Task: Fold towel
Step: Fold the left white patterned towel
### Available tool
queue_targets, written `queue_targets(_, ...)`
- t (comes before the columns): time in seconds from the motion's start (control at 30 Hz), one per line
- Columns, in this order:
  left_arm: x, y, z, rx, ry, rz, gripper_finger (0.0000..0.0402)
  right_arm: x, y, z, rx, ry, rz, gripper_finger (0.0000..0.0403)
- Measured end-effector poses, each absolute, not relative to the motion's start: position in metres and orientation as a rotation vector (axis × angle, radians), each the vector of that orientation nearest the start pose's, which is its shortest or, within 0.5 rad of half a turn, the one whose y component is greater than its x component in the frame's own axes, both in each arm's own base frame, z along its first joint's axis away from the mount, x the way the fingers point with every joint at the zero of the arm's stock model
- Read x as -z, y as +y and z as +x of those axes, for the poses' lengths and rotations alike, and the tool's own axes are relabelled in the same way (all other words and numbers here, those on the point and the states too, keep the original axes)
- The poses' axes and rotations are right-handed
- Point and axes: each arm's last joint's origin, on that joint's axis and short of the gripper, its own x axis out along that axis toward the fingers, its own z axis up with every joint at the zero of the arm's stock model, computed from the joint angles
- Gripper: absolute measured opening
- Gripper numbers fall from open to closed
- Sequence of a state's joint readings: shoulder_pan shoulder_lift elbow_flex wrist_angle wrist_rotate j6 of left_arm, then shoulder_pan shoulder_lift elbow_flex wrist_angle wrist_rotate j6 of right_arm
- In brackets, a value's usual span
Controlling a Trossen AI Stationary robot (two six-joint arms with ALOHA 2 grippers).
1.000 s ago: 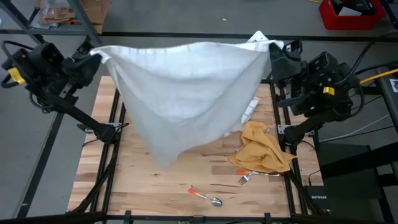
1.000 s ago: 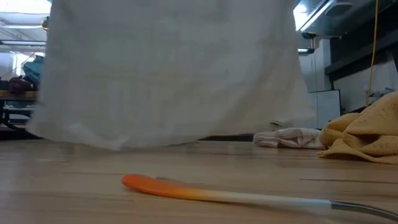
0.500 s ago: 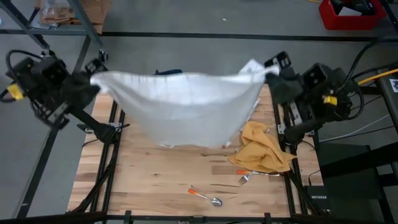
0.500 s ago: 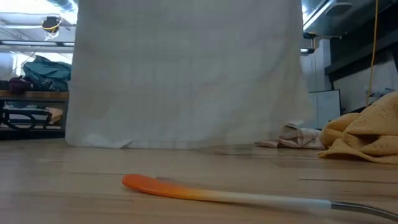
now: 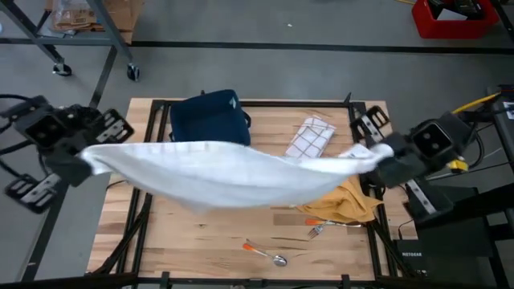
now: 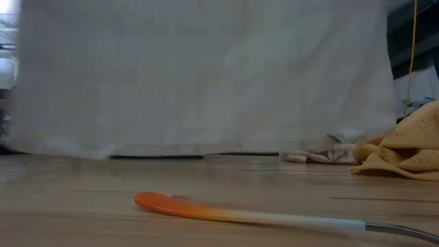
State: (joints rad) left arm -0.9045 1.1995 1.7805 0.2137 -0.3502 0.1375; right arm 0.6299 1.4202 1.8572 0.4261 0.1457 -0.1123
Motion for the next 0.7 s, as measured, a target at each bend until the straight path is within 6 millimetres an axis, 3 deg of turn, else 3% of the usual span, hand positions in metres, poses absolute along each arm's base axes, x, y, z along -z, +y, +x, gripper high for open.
queue_targets(0.27, -0.606, -0.134, 0.092, 0.509, -0.771, -0.294, 0.0, -0.59, 0.163, 0.199, -0.477, -0.843, 0.261, 0.0001)
queue_targets(0.43, -0.607, -0.132, 0.088, 0.412, -0.753, -0.253, 0.0, -0.588, 0.165, 0.202, -0.455, -0.868, 0.239, 0.0001)
queue_targets(0.7, -0.606, -0.12, 0.087, 0.155, -0.629, -0.179, 0.0, -0.591, 0.158, 0.202, -0.207, -0.838, 0.154, 0.0001)
